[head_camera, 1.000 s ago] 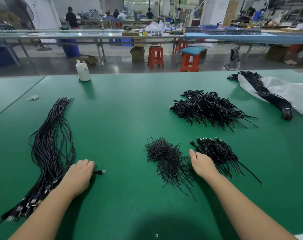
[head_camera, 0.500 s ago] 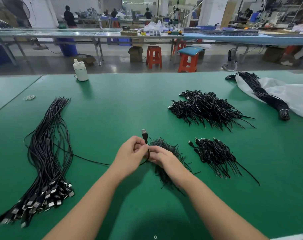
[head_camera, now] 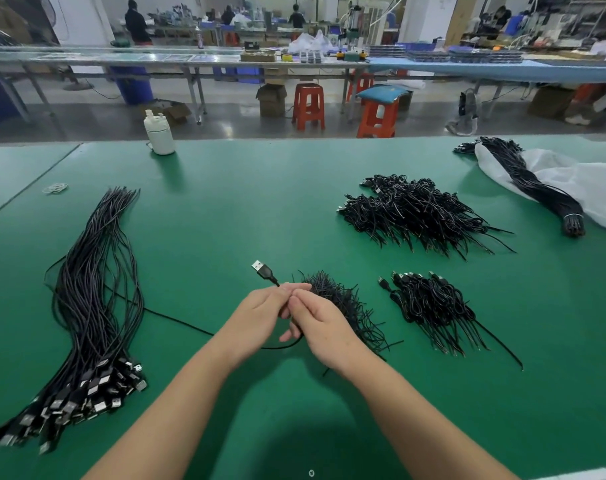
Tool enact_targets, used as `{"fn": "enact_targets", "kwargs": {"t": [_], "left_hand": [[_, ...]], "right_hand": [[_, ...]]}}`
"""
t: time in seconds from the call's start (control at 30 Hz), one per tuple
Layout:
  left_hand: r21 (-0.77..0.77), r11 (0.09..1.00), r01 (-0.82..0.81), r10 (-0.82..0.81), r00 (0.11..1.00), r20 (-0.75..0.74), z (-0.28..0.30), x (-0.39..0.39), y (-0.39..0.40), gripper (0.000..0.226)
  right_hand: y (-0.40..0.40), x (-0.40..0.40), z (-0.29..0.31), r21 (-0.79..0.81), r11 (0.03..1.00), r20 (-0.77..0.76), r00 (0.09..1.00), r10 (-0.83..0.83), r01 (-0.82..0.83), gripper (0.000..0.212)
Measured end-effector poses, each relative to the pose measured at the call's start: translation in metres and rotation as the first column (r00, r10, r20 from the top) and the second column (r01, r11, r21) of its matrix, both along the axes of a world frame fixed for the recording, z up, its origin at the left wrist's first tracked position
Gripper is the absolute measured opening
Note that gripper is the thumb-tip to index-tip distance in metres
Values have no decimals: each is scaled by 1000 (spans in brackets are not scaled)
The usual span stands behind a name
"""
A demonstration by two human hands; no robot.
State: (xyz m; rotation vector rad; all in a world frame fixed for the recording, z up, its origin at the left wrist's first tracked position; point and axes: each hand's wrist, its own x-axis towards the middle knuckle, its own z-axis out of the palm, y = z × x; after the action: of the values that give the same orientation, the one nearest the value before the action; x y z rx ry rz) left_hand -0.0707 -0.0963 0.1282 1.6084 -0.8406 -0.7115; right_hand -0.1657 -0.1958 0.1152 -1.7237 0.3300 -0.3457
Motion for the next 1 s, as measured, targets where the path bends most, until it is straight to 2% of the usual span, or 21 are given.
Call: {"fn": "enact_targets", "kwargs": {"t": [0.13, 0.2, 0.23, 0.27, 0.3, 0.33, 0.37, 0.43, 0.47, 0.5, 0.53, 0.6, 0.67, 0.7, 0.73, 0.77, 0.8, 0.83, 0.9, 0.97, 1.0], "left_hand": [[-62, 995, -79, 83, 995, 50, 1, 2, 2, 39], [-168, 968, -186, 196, 980, 45, 6, 4, -2, 41], [-261, 932, -252, 244, 968, -64, 13, 7, -5, 41], [-367, 881, -299, 220, 945, -242, 20, 10, -6, 43], [-449, 835, -320, 123, 902, -414, 26, 15, -6, 45], [-494, 819, -293, -6, 856, -517, 31, 21, -2, 46], [-482, 853, -200, -112, 832, -543, 37, 26, 5, 44], [-303, 939, 163, -304, 807, -507, 42, 28, 17, 42], [-147, 930, 337, -365, 800, -476, 38, 28, 21, 43], [30, 896, 443, -389, 816, -429, 31, 28, 25, 46], [197, 861, 469, -372, 845, -383, 24, 27, 27, 48], [431, 817, 383, -277, 917, -288, 6, 27, 28, 47], [541, 811, 221, -187, 975, -118, -10, 29, 27, 43], [535, 835, 133, -147, 989, -17, -16, 31, 26, 40], [463, 886, 25, -65, 996, 69, -22, 32, 24, 38], [325, 941, -92, 83, 996, 40, -27, 32, 20, 35], [156, 965, -210, 231, 964, -130, -28, 32, 16, 35], [-3, 948, -318, 298, 890, -346, -27, 33, 12, 36], [-208, 843, -497, 249, 702, -667, -21, 40, 9, 40], [-300, 793, -531, 113, 611, -783, -10, 46, 10, 40], [-310, 822, -479, 61, 614, -787, -5, 46, 12, 36]], "right_hand": [[5, 1, -7, 71, 996, -7, 999, 47, -46, 33], [10, 2, -15, 146, 986, -39, 995, 91, -85, 34], [11, 2, -19, 186, 978, -56, 993, 106, -94, 34], [12, 2, -24, 213, 973, -83, 990, 112, -92, 34], [13, 2, -28, 232, 969, -111, 988, 109, -81, 34], [13, 3, -32, 257, 964, -131, 986, 100, -64, 33], [12, 3, -35, 299, 953, -141, 986, 90, -44, 32], [9, 6, -37, 408, 913, -133, 988, 74, -13, 34], [6, 9, -37, 455, 890, -121, 990, 69, -6, 36], [4, 11, -37, 483, 876, -112, 991, 68, -5, 36], [3, 12, -36, 487, 873, -108, 992, 69, -8, 35], [2, 14, -34, 451, 893, -126, 989, 72, -8, 33], [3, 15, -35, 400, 917, -150, 987, 60, 5, 34], [3, 15, -37, 380, 925, -153, 987, 50, 12, 34], [3, 15, -38, 372, 928, -148, 988, 44, 15, 34], [3, 14, -38, 370, 929, -139, 989, 49, 6, 33], [5, 13, -40, 365, 931, -132, 989, 66, -13, 33], [7, 12, -42, 355, 934, -134, 987, 92, -39, 32], [16, 8, -50, 327, 942, -163, 977, 140, -80, 33], [24, 7, -58, 332, 941, -184, 973, 137, -69, 32], [26, 8, -59, 373, 927, -181, 977, 112, -38, 31]]}}
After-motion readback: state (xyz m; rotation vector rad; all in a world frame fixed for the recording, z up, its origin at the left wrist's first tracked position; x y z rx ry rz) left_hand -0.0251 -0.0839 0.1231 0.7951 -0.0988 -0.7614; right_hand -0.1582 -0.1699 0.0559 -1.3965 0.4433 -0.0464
